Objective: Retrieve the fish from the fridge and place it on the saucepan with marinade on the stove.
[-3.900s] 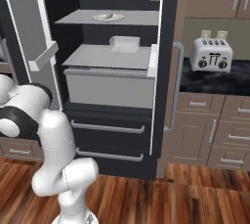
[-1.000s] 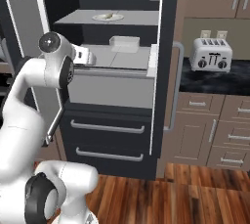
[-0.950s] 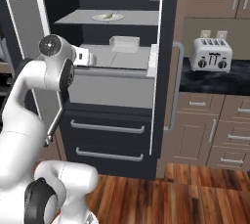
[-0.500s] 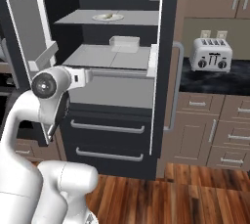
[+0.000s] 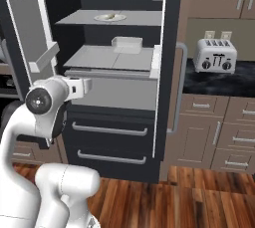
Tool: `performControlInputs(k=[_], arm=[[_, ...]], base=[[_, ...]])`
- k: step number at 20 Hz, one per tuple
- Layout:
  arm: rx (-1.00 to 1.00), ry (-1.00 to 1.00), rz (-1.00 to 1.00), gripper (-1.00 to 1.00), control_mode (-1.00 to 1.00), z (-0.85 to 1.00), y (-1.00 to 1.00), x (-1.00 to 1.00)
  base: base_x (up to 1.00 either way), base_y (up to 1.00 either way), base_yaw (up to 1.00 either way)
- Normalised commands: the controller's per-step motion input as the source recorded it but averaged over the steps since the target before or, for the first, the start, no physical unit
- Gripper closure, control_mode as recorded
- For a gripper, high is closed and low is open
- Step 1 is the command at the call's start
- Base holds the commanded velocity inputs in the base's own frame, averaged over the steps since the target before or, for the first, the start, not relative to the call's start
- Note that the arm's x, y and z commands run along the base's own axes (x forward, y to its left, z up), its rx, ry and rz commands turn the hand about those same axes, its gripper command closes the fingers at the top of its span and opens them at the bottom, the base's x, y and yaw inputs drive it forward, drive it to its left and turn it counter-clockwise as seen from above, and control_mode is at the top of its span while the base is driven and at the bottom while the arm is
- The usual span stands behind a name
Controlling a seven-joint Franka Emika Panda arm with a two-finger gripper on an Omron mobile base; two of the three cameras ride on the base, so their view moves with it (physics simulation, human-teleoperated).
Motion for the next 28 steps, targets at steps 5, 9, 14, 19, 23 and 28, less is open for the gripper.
performControlInputs(k=[5, 9, 14, 19, 23, 28], arm=[[0.0, 0.0, 0.0, -1.0, -1.0, 0.0, 0.0, 0.0], [0.0, 0.0, 0.0, -1.0, 1.0, 0.0, 0.0, 0.0], [0.0, 0.0, 0.0, -1.0, 1.0, 0.0, 0.0, 0.0], [0.0, 0.0, 0.0, -1.0, 1.0, 0.0, 0.0, 0.0], [0.0, 0.0, 0.0, -1.0, 1.0, 0.0, 0.0, 0.0], [0.0, 0.0, 0.0, -1.0, 1.0, 0.0, 0.0, 0.0]], base=[[0.0, 0.0, 0.0], [0.0, 0.0, 0.0], [0.08, -0.02, 0.0], [0.49, -0.04, 0.0], [0.95, 0.0, 0.0], [0.84, 0.0, 0.0]])
